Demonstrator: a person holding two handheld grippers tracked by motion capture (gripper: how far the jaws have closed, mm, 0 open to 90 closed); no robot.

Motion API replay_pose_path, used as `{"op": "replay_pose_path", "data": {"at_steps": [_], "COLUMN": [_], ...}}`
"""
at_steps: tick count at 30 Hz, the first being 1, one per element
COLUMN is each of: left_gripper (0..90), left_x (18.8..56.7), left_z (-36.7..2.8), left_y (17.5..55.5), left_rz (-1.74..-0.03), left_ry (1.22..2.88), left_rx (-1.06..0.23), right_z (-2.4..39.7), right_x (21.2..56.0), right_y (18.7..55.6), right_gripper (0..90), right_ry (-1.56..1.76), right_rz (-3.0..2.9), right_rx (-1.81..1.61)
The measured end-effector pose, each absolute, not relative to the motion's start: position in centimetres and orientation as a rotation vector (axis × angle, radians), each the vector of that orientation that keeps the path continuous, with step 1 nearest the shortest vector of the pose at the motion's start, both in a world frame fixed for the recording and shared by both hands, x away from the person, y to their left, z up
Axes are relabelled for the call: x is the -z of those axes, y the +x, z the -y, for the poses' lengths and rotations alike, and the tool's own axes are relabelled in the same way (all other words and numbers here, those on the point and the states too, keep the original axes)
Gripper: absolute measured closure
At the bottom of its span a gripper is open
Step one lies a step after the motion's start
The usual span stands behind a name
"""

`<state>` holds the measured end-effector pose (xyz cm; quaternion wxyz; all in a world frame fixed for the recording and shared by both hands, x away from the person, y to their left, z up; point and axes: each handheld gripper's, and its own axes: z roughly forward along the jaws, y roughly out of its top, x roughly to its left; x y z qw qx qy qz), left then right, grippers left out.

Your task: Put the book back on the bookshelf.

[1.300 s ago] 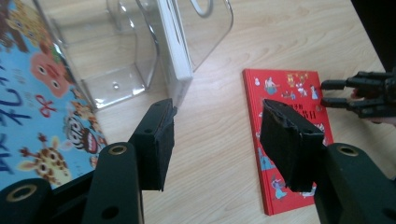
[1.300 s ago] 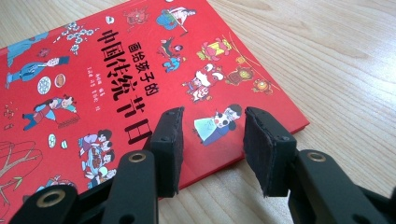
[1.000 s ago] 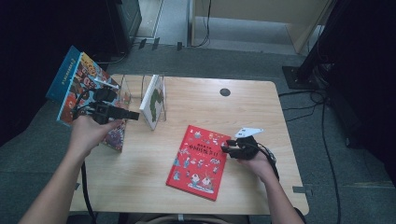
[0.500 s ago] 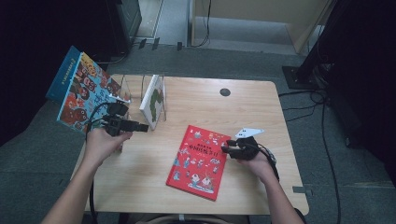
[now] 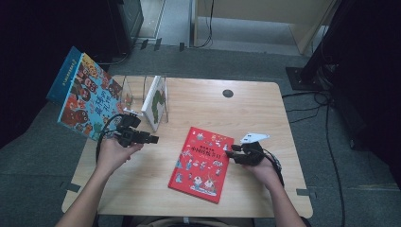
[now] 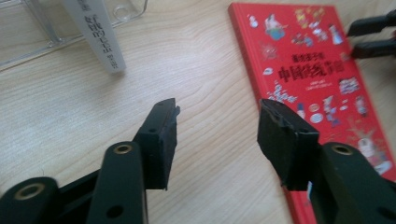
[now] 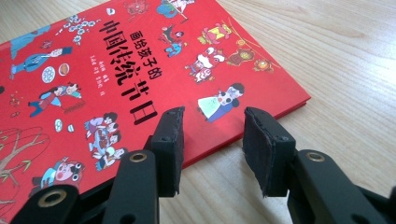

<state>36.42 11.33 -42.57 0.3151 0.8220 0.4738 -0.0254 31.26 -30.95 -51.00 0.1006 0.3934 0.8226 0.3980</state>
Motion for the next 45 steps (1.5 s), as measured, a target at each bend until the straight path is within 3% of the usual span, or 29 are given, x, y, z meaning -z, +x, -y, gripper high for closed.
{"op": "replay_pose_path", "data": {"at_steps": [13, 22, 45], "left_gripper": [65.4, 75.9, 74.3], "left_x": [45.3, 47.0, 49.2], "left_z": [-9.4, -8.4, -6.7], "left_y": [36.2, 35.5, 34.6], "left_rz": [-1.186, -1.135, -1.115], "left_ry": [2.179, 2.227, 2.216], "left_rx": [0.15, 0.126, 0.173], "right_z": [31.4, 31.5, 30.1], "right_x": [51.1, 51.2, 51.5], "right_y": [30.0, 29.5, 30.2], "right_gripper": [64.2, 73.0, 79.5], "right_ry": [1.186, 1.178, 1.206], "right_rz": [-2.405, -2.419, -2.377], "right_rx": [-1.19, -1.175, -1.175]}}
